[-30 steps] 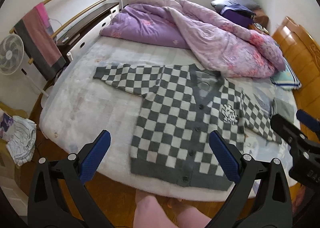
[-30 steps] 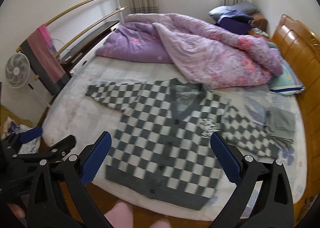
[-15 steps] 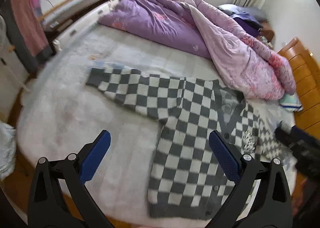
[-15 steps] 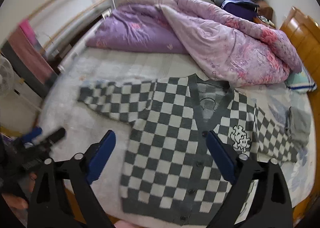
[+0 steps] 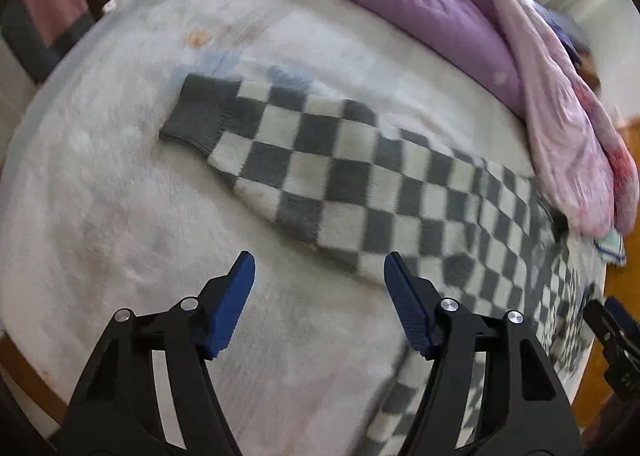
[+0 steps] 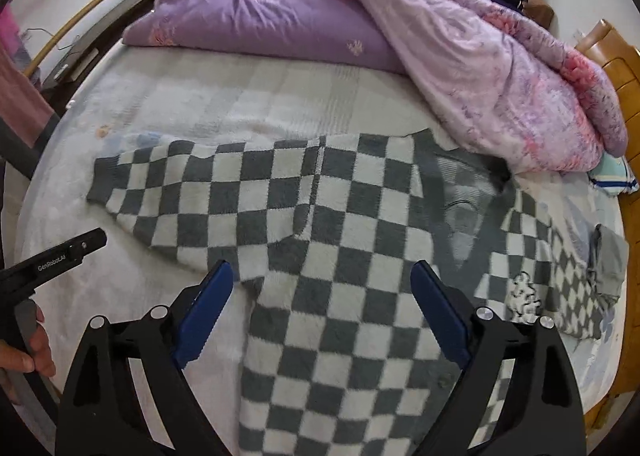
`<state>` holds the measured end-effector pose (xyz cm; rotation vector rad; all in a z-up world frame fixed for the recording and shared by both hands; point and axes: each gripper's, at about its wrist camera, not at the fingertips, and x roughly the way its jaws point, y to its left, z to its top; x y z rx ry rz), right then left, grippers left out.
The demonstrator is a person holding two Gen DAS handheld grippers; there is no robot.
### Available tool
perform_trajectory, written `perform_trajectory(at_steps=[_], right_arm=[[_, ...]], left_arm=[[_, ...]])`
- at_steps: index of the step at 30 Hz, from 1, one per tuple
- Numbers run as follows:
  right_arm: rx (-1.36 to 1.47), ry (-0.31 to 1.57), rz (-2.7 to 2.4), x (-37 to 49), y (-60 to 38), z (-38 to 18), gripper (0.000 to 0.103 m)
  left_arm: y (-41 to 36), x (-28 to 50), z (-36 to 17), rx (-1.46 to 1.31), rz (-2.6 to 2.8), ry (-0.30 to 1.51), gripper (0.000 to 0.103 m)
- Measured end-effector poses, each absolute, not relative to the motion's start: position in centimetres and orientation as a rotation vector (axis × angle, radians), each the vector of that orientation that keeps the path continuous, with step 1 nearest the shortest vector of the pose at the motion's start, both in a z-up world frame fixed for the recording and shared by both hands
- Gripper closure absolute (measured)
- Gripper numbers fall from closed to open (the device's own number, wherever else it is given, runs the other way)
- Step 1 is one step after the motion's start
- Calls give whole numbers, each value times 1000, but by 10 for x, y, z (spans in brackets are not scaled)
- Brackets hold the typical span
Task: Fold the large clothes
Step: 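Move the left tool to the cardigan sleeve cuff and close on it, then lift the sleeve with the left tool and lay it across the cardigan body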
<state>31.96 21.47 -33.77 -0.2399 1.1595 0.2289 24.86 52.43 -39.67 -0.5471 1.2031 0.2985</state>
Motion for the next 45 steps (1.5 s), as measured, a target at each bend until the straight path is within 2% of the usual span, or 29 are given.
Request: perform_trajectory(at_steps=[11, 12, 13, 16, 18, 19, 20, 22, 24, 27, 29, 31, 33, 35, 38, 42, 45], right_arm=[[-196, 1256, 198, 357, 239, -405, 16], [-191, 1259, 199, 359, 238, -408, 16], [-197, 1260, 193, 361, 238, -412, 16], [-216, 1266, 184, 366, 238, -422, 16], [-207, 1275, 186, 369, 236, -429, 16], [-205, 1283, 181, 371, 235, -433, 16], [-205, 1302, 172, 373, 234, -439, 16], [-183, 1323, 166, 375, 229, -447, 16], [-169, 1322, 177, 375, 227, -449, 19], [-155, 1318, 207, 376, 223, -452, 36], [-112, 1311, 237, 378, 218, -453, 50], [-87, 1293, 262, 382, 213, -455, 52], [-83, 1268, 279, 384, 209, -457, 62], [-75, 1260, 306, 387, 207, -463, 79], [-43, 1278, 364, 390, 208, -480, 98], [65, 1368, 389, 393, 206, -517, 102], [160, 1367, 377, 394, 200, -532, 102]], left_arm=[[604, 283, -476, -630, 404, 1186, 36], [611, 287, -484, -660, 415, 1190, 37], [620, 291, -494, -691, 432, 1201, 43], [640, 298, -517, -802, 466, 1227, 44], [650, 298, -524, -854, 481, 1180, 44], [653, 298, -524, -852, 489, 1161, 52], [655, 297, -523, -849, 506, 1148, 64], [663, 292, -524, -903, 524, 1090, 75], [668, 292, -525, -934, 524, 1071, 81], [667, 300, -512, -834, 537, 1055, 84], [656, 307, -496, -715, 552, 1052, 84], [645, 311, -476, -620, 550, 1014, 84], [634, 310, -451, -582, 531, 925, 84], [625, 311, -431, -533, 533, 885, 84], [599, 314, -401, -420, 514, 834, 84], [558, 313, -364, -316, 481, 767, 84], [526, 317, -344, -276, 444, 738, 84]])
